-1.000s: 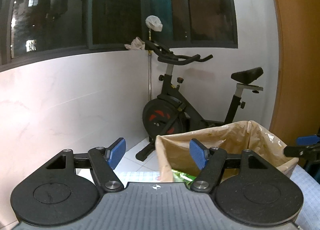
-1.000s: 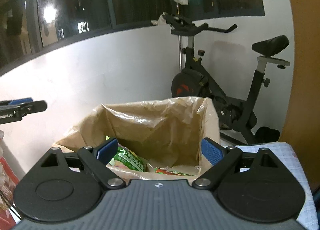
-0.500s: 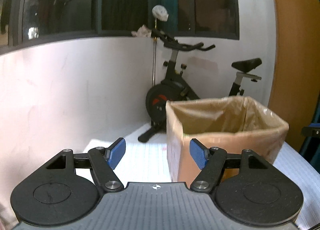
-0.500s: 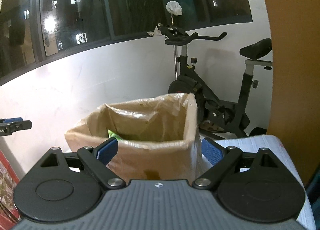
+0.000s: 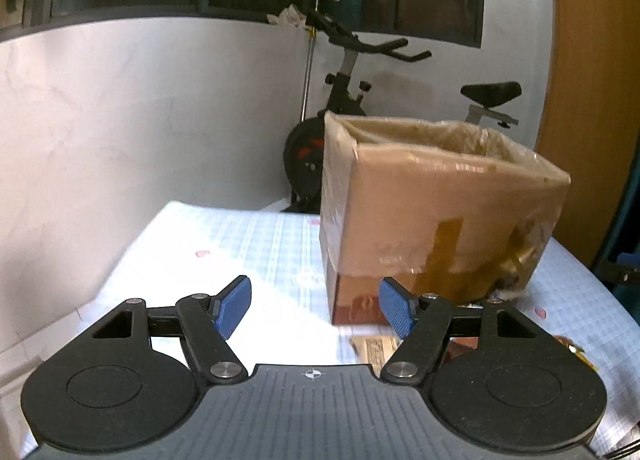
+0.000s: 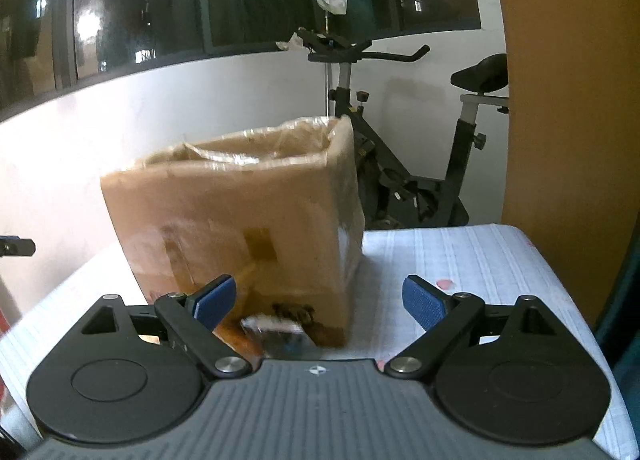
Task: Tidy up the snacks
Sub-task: 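Withdraw both open grippers from the box back toward the snack pile, then grasp the orange-wrapped bar with the left gripper while the right gripper grasps the gold sachet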
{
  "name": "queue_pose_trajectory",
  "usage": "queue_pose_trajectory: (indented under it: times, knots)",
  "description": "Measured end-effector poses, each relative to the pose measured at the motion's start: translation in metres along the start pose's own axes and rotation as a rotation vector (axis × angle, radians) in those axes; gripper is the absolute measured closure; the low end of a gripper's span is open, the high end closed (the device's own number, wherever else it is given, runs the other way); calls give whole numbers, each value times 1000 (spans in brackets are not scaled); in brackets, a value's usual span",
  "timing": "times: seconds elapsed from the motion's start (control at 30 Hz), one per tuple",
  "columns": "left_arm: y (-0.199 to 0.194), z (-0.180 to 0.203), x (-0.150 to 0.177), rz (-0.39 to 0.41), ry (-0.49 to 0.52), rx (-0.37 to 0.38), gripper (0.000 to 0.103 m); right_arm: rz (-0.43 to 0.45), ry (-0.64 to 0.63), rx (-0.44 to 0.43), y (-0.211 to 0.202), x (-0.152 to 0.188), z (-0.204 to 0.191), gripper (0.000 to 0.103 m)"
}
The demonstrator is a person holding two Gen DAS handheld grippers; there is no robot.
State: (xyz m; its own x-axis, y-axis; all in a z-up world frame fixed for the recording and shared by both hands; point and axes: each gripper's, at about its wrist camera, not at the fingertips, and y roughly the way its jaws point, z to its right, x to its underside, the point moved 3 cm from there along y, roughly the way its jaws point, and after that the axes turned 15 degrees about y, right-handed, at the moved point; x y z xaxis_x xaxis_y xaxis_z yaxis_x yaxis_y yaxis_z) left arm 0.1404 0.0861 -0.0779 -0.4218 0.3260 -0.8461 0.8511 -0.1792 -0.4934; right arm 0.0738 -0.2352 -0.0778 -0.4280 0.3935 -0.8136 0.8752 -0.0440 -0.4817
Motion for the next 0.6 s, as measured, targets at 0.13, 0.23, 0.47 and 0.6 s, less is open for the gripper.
queue_pose_trajectory:
  times: [0.13,0.23,0.47,0.6]
  knots:
    - [2,6,15,-20,-14,19,30,-25,-62,53,9,20,6,12]
    - [4,6,19,-30,-5,16,30,-63,-103,78,16,33,11,14]
    - [7,6,26,-51,-18,24,30,-162,-139,76,34,51,29,24]
    - [11,12,31,-72,-7,35,30,-217,-155,70,44,60,36,29]
